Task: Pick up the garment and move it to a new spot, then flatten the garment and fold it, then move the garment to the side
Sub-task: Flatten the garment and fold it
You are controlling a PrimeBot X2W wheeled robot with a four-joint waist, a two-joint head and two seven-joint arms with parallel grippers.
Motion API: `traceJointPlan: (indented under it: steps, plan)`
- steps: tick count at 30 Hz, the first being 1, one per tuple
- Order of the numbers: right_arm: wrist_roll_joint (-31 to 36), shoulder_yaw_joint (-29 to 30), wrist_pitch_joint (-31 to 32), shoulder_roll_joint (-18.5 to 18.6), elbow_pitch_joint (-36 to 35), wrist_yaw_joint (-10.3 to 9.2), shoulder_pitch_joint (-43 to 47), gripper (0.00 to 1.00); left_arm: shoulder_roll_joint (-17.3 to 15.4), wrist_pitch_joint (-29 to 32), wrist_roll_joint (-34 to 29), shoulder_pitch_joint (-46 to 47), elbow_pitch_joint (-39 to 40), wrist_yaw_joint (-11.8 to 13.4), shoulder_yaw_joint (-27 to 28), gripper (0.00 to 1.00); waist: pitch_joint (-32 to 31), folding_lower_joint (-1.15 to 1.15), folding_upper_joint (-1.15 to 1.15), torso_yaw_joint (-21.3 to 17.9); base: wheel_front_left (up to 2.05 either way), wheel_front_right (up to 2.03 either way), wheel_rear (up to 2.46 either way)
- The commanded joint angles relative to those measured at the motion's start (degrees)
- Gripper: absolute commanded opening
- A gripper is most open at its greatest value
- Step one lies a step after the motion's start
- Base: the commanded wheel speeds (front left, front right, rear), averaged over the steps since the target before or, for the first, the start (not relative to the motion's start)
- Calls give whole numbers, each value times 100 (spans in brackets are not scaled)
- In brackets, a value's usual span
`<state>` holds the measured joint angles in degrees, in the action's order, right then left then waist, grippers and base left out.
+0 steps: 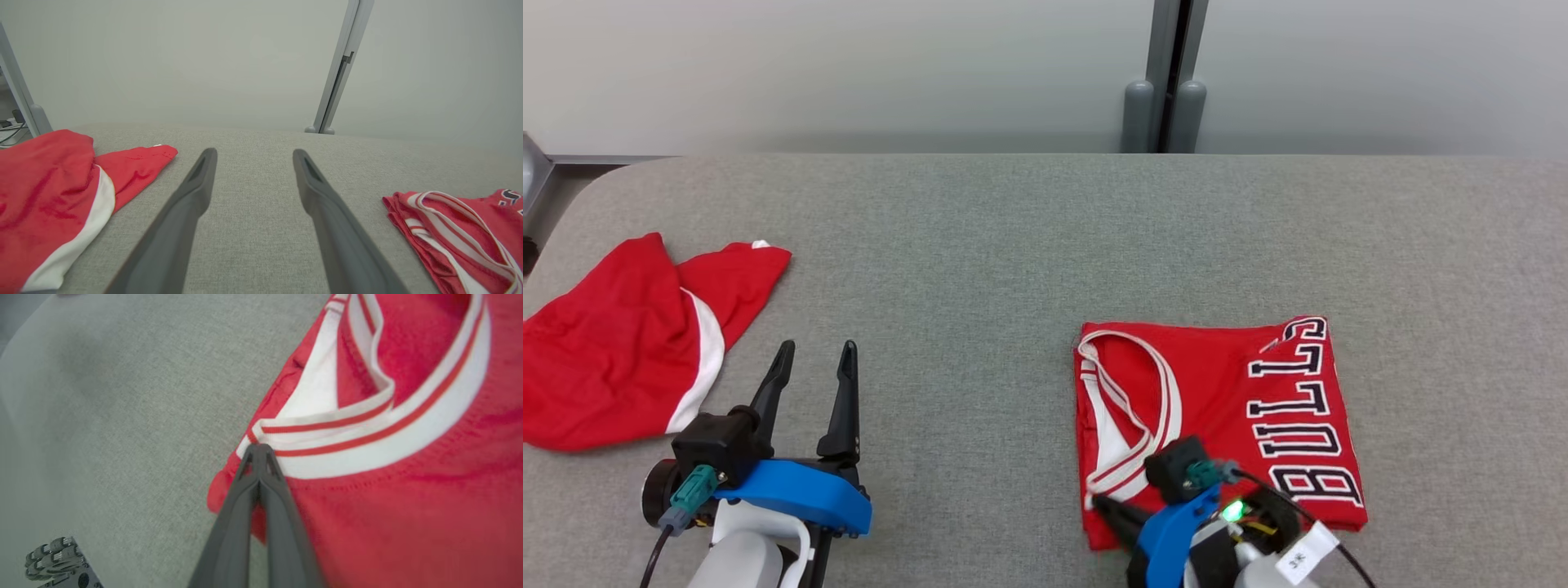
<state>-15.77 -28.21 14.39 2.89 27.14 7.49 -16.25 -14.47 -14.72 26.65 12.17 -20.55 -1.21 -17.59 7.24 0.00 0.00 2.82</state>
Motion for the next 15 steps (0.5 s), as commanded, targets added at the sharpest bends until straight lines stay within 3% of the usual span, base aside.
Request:
traceJointPlan:
  steps: [1,6,11,12,13,15]
  plan:
    - [-363,-330,93,11,115,2,-65,0,-6,-3,7,98,-39,-28,-25,100,-10,0,0,40,0,0,0]
    - [-1495,-1044,128,12,-126,1,-91,0,-9,-11,34,14,-48,9,-32,100,-31,0,0,52,0,0,0]
    - [-1848,-677,-308,18,-626,1,-172,0,-50,-18,57,-82,-21,61,15,100,-90,0,0,-40,0,0,0]
    - [-1795,-466,-463,65,-782,2,-164,22,-54,-20,63,-108,-16,73,30,100,-115,0,0,-68,0,0,0]
    - [-1721,-206,-611,118,-916,1,-127,100,-56,-22,68,-127,-4,77,36,100,-136,0,0,-91,0,0,0]
    - [-1517,417,-933,228,-1208,1,48,100,-69,-27,86,-160,8,99,64,100,-191,0,0,-146,0,0,0]
